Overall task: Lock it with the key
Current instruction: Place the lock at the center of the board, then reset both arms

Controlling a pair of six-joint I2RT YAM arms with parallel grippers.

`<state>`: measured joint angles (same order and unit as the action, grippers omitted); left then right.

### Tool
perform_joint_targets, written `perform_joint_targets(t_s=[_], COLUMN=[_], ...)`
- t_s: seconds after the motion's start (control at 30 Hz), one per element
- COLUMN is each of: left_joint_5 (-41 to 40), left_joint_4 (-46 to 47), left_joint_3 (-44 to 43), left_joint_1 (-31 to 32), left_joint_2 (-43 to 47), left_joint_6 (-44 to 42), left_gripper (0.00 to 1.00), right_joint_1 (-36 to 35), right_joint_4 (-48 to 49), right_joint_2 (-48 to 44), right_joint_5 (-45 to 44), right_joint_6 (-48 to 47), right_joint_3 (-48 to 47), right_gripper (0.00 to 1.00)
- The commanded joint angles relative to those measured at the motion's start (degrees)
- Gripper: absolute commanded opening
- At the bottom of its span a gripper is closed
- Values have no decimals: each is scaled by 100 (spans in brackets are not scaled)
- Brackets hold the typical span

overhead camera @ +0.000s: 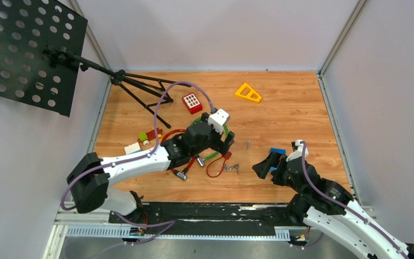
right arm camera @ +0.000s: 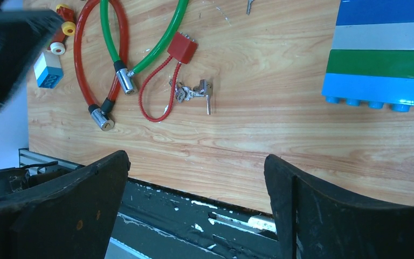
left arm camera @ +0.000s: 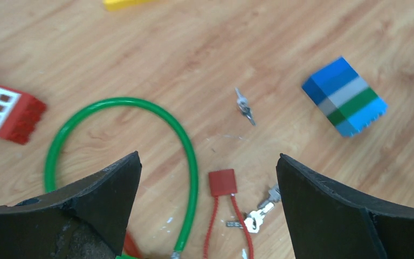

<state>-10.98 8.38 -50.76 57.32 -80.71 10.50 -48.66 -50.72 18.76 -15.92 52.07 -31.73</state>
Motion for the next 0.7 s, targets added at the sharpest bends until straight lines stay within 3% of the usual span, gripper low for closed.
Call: perform_joint_targets(t_s=[0.0,0.2,0.43,0.67], left_joint_5=[-540,-938,-2617,-3148], left_joint_4=[-560,-2572,-3577,-4237], left_joint_3=[-299,-785,-328,50], left_joint_1=[-298,-485,-487,-485], left_joint_2=[651,1002,1898,2870], left_joint_6=[248,78,379,346], left_gripper=[100,100,100,100], right_joint_1=[6,6,11,7], right_joint_4=[-59,-68,460,229], right_joint_2=[93,466,342,35], right_joint_5=[-89,-183,-210,-1400], right_joint_6=[195,138,-518,-304], right_joint_3=[-12,-19,118,-35], right_gripper=[97,97,100,100])
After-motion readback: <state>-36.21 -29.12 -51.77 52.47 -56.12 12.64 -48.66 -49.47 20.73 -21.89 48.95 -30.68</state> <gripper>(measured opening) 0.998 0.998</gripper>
